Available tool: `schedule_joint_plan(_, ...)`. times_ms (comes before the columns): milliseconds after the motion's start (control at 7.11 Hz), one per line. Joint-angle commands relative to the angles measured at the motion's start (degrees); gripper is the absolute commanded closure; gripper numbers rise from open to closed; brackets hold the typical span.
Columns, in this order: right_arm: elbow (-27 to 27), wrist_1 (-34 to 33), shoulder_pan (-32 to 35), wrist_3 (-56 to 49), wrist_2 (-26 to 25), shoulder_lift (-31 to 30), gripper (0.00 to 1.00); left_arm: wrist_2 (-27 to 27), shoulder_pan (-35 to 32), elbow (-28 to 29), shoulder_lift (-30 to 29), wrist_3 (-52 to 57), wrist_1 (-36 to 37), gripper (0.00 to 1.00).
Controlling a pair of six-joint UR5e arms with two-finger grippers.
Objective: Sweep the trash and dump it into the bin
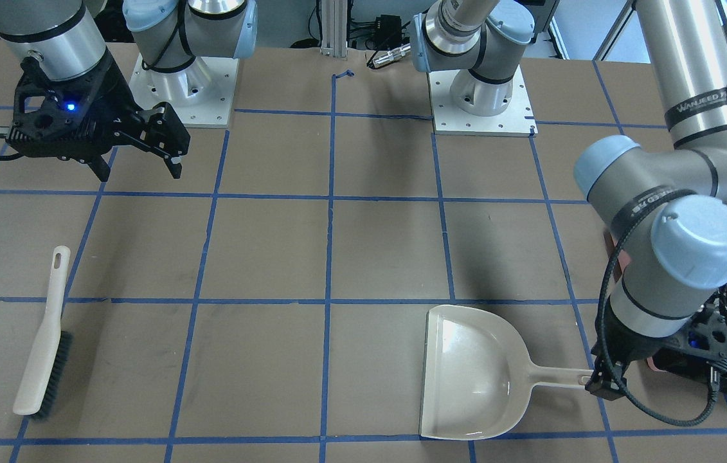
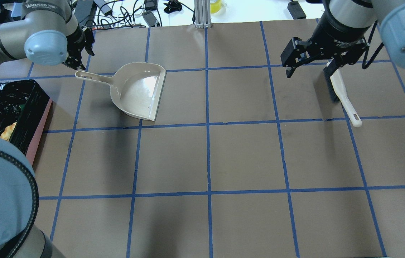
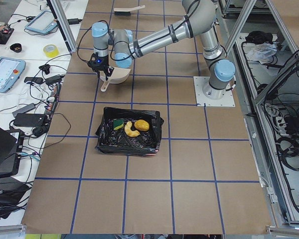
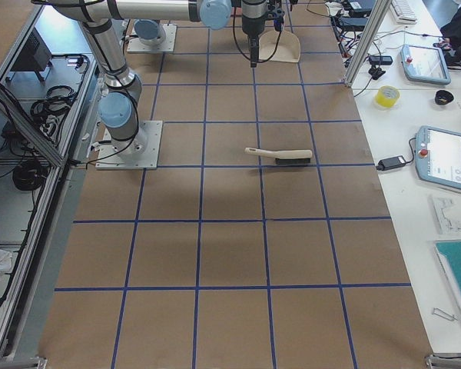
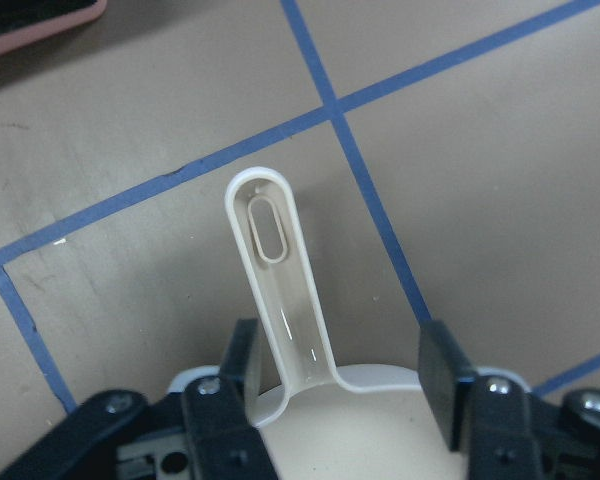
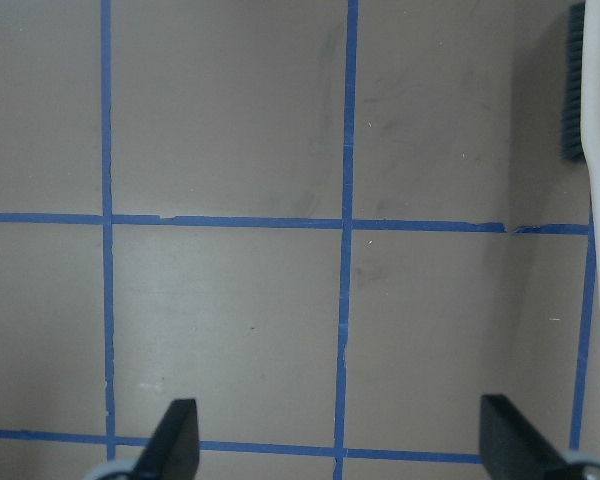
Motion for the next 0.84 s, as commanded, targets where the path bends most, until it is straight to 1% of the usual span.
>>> schedule_joint_plan(0,0.0,0.1,0.0,0.0,0.0,0.0,0.00,1.4,0.3,1.6,6.9,17.8,-9.2,0.10)
schedule_joint_plan(141,0.0,0.1,0.0,0.0,0.1,0.0,0.00,1.3,0.3,1.9,10.5,24.7,-14.3,0.08)
schedule_joint_plan(281,0.0,0.1,0.0,0.0,0.1,0.0,0.00,0.9,-0.1,1.8,14.2,25.5,-19.8,0.08)
schedule_joint_plan(422,0.0,0.1,0.0,0.0,0.1,0.0,0.00,-0.2,-0.8,1.1,16.9,25.7,-20.0,0.06)
schedule_joint_plan(562,0.0,0.4,0.0,0.0,0.0,-0.1,0.00,-6.1,-3.1,-0.9,18.2,27.4,-20.1,0.00)
schedule_joint_plan(703,0.0,0.3,0.0,0.1,0.1,-0.1,0.00,-7.3,-5.5,-3.6,19.1,28.2,-18.6,0.00)
